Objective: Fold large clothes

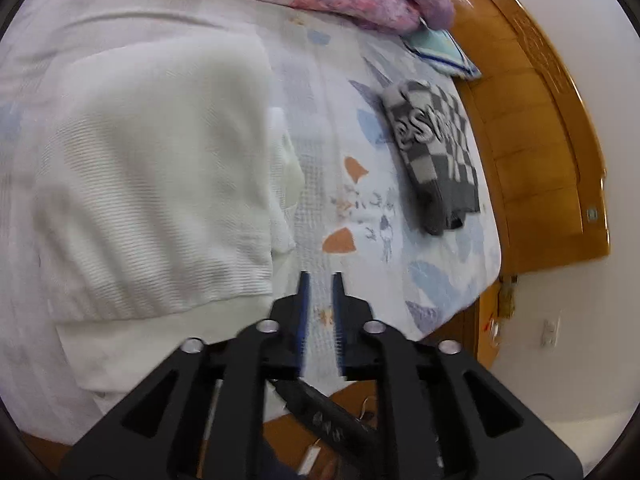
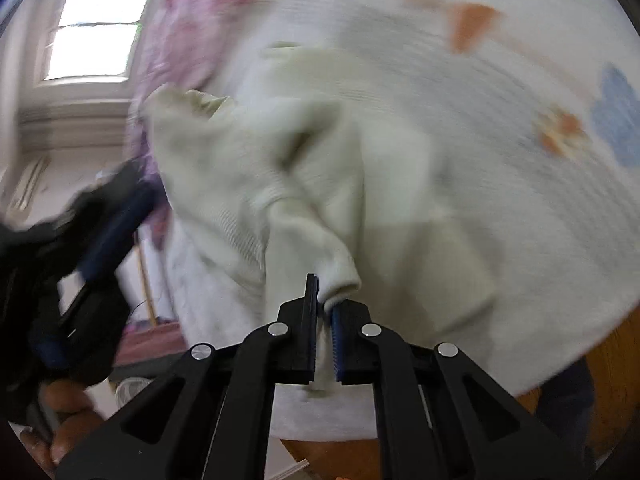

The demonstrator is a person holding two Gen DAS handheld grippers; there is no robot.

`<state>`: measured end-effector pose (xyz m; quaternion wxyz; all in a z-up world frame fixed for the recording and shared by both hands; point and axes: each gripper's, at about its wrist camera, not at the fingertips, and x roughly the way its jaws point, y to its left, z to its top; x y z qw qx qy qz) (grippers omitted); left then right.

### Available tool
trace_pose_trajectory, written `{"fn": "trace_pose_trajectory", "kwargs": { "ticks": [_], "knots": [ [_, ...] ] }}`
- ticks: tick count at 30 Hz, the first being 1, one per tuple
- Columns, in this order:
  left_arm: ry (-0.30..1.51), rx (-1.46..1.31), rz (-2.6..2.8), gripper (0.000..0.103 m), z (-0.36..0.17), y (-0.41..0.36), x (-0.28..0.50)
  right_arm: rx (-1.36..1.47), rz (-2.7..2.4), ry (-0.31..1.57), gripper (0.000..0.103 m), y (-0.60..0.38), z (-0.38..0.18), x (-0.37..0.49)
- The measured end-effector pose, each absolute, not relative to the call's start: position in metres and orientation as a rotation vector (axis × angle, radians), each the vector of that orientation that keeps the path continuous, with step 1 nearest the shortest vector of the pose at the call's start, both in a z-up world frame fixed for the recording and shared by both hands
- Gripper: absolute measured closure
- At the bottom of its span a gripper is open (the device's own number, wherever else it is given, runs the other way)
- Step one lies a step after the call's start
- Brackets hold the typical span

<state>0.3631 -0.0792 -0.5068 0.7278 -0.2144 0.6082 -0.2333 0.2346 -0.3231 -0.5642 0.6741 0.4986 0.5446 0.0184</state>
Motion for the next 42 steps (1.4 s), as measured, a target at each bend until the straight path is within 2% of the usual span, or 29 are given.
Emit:
{"fn": "trace_pose_trajectory", "kwargs": {
  "ticks": [2,8,9,10,12,19,24,25,26,27,28,33,36,42],
  "knots": [
    [1.329,-0.555,-0.457,0.049,-0.514,-0.057,0.358,1.126,0.059,1.255,0.097,-0.325,-0.574,0.235],
    [1.306,-0.651,-0.163,0.044,-0.532,0.029,0.35,1.046,0.056,1.296,0.085,-0.336,-0.556,0.254],
    [1.309,-0.664,-0.101,0.044,-0.539,0.045,0.348,0.971,0.046,1.287,0.076,-0.341,-0.548,0.264],
    [1.327,-0.667,-0.055,0.044,-0.546,0.059,0.348,0.903,0.036,1.27,0.061,-0.343,-0.539,0.274],
    [1.36,-0.653,0.015,0.044,-0.557,0.074,0.346,0.791,0.022,1.224,0.04,-0.345,-0.529,0.294],
    [1.447,-0.682,0.082,0.042,-0.588,0.097,0.341,0.495,0.188,1.229,0.035,-0.318,-0.54,0.385],
    [1.464,-0.698,0.071,0.036,-0.596,0.102,0.341,0.433,0.298,1.343,0.033,-0.288,-0.559,0.398],
    [1.471,-0.7,0.067,0.035,-0.597,0.098,0.343,0.395,0.284,1.367,0.04,-0.282,-0.564,0.399],
    [1.477,-0.701,0.07,0.034,-0.599,0.099,0.344,0.368,0.277,1.379,0.051,-0.278,-0.567,0.402],
    [1.479,-0.702,0.075,0.034,-0.6,0.1,0.344,0.329,0.263,1.396,0.074,-0.276,-0.57,0.401],
    [1.481,-0.708,0.077,0.033,-0.602,0.102,0.344,0.341,0.267,1.393,0.088,-0.279,-0.567,0.395],
    [1.49,-0.708,0.076,0.032,-0.603,0.106,0.347,0.501,0.316,1.315,0.09,-0.31,-0.525,0.373],
    [1.492,-0.706,0.049,0.032,-0.603,0.105,0.35,0.504,0.295,1.299,0.091,-0.326,-0.509,0.354],
    [1.536,-0.649,0.018,0.029,-0.613,0.088,0.353,0.489,0.189,1.381,0.09,-0.342,-0.555,0.344]
  ]
}}
